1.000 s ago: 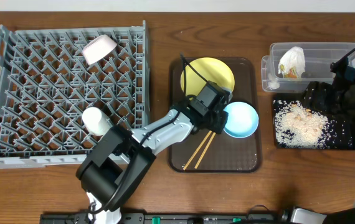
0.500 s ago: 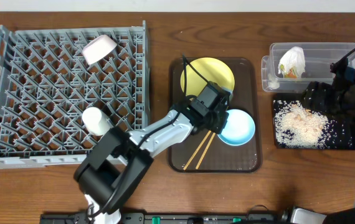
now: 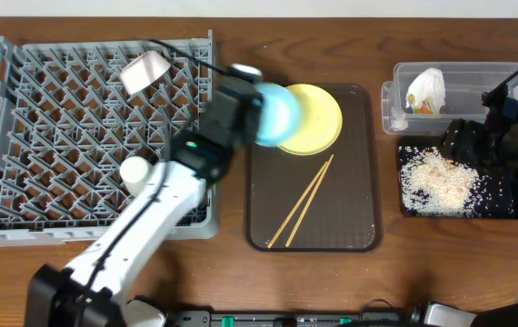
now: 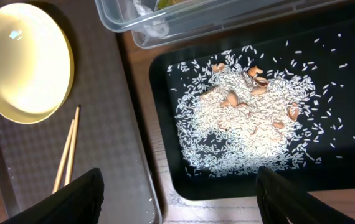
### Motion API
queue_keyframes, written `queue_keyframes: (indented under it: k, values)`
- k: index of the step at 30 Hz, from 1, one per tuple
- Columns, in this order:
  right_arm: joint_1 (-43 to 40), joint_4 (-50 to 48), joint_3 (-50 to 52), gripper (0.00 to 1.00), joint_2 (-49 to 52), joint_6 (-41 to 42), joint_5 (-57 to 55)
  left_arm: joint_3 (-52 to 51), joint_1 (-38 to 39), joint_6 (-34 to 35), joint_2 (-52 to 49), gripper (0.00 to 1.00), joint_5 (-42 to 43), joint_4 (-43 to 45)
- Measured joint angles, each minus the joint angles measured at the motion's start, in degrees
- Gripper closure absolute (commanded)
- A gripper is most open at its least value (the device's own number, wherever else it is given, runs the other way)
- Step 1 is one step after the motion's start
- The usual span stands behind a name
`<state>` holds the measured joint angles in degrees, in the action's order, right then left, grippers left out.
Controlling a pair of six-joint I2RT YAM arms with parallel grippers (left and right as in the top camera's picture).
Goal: Sort waste into correct bins and load items into the dishwasher rack
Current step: 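Lift the light blue bowl and carry it left over the rack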
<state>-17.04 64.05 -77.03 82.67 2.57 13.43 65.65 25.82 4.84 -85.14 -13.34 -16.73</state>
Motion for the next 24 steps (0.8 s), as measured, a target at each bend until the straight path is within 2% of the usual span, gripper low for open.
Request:
queue_keyframes:
  k: [4,8,17,24]
  values:
    - [0.0,0.0,0.0,0.24,0.0,0.0,0.0,0.0,-7.5,-9.1,1.2,0.94,-12.7,1.3]
    - [0.0,0.0,0.0,0.24,0.0,0.0,0.0,0.0,-15.8,-17.0,1.2,0.94,-19.2,4.2]
    - [0.0,0.0,0.0,0.25,0.0,0.0,0.0,0.0,-29.9,-26.7,1.1,0.94,-24.1,11.6]
    - [0.0,-0.2,0.0,0.25,0.0,0.0,0.0,0.0,-32.8,-34.7,-1.0,0.94,-24.8,13.2]
